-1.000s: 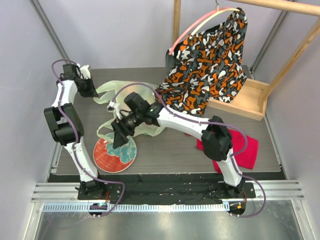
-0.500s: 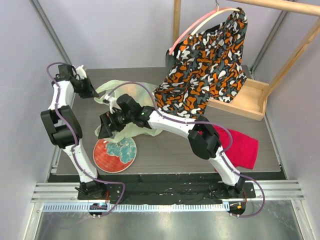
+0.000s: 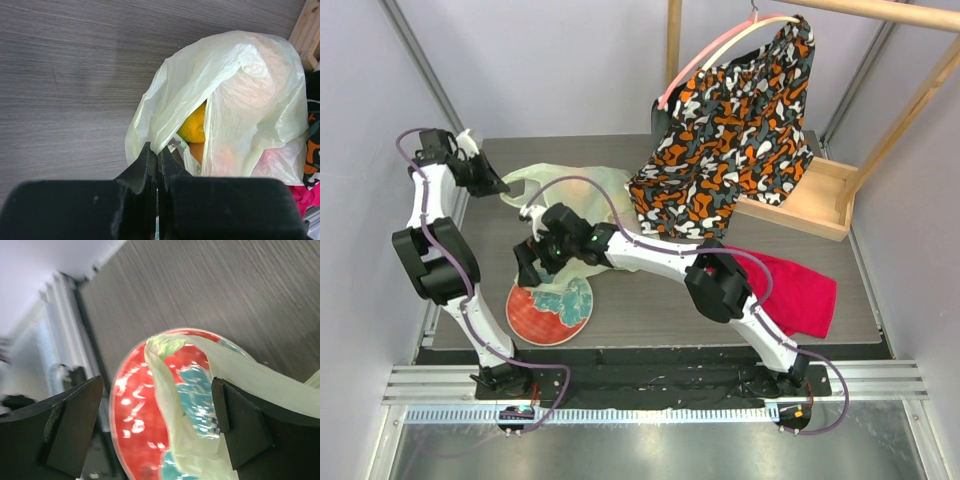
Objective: Take the fake fruits out of the plastic bag
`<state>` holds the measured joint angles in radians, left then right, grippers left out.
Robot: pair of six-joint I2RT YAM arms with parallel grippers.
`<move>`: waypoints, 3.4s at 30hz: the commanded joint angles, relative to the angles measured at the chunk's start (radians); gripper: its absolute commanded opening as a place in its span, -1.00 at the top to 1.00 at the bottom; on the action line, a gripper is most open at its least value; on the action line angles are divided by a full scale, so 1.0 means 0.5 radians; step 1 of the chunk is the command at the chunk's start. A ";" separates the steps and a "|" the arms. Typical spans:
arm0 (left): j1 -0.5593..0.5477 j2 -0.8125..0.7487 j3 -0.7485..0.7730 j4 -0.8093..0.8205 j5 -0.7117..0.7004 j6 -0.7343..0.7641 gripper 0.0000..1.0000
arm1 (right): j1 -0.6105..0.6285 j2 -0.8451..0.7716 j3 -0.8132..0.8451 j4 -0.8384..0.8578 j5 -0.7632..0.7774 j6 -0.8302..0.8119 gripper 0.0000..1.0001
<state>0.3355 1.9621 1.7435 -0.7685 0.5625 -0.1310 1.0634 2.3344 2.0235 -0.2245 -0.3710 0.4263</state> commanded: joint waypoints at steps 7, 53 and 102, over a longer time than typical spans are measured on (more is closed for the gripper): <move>0.053 -0.267 -0.140 0.037 0.124 -0.103 1.00 | 0.236 -0.291 -0.470 -0.051 0.536 -1.334 -0.87; -0.146 -1.546 -0.109 0.076 -0.140 -0.008 1.00 | -0.654 -0.920 0.399 -0.285 0.564 -1.264 0.98; -0.579 -0.859 -0.674 0.055 -0.125 -0.060 0.97 | -0.936 -1.465 -1.271 -0.030 -0.034 -1.178 -0.38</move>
<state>0.0582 1.5909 1.3239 -0.7826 0.4900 -0.1364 0.5930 1.8294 1.3296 -0.2066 -0.2340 -0.1070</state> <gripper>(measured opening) 0.020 0.678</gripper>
